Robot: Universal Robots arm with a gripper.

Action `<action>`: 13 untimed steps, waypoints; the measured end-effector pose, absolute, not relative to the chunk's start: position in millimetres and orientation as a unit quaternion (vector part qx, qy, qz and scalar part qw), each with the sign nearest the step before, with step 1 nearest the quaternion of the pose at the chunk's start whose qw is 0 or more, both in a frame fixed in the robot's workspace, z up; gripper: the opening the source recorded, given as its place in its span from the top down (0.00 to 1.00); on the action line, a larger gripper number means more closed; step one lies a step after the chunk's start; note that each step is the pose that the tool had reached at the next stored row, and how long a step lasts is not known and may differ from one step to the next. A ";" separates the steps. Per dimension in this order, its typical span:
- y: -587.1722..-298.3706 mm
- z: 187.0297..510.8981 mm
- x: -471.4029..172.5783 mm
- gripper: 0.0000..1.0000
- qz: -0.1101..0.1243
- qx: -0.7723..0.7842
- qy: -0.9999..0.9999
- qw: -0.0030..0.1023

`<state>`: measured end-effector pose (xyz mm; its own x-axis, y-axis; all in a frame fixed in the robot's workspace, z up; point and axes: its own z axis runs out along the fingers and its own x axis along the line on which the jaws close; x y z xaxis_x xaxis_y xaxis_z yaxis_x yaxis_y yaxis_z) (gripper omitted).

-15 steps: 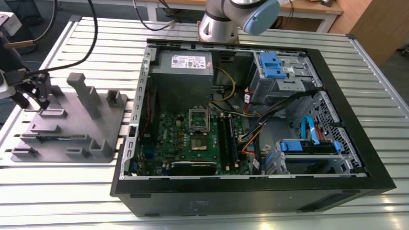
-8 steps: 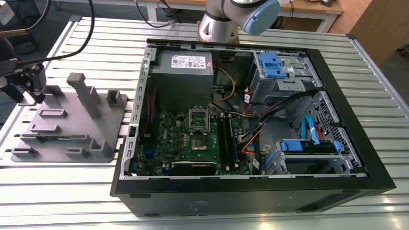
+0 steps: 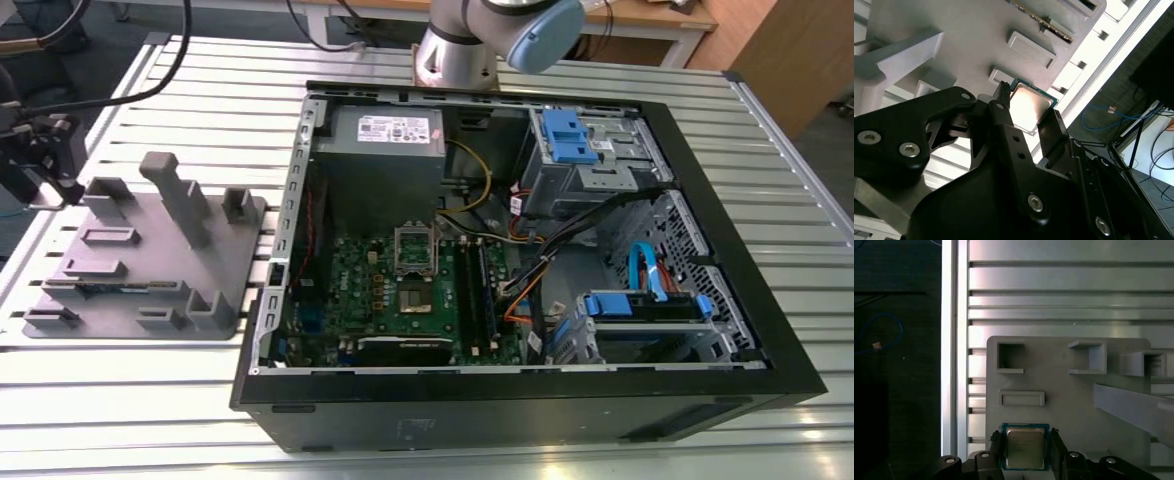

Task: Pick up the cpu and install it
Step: 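Pick up the cpu and move it towards the insertion slot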

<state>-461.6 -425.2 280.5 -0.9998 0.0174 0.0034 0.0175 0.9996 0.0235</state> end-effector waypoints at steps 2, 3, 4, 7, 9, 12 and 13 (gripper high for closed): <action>-425.3 284.7 -461.6 0.53 -0.012 -0.009 -1.000 0.002; -425.3 286.4 -461.6 0.53 -0.012 -0.009 -1.000 0.002; -425.3 287.2 -461.7 0.53 -0.012 -0.009 -1.000 0.002; -425.2 287.1 -461.6 0.53 -0.012 -0.009 -1.000 0.001; -425.3 287.2 -461.7 0.53 -0.012 -0.009 -1.000 0.002; -425.3 288.2 -461.7 0.53 -0.012 -0.009 -1.000 0.002; -425.3 289.2 -461.7 0.53 -0.012 -0.009 -1.000 0.002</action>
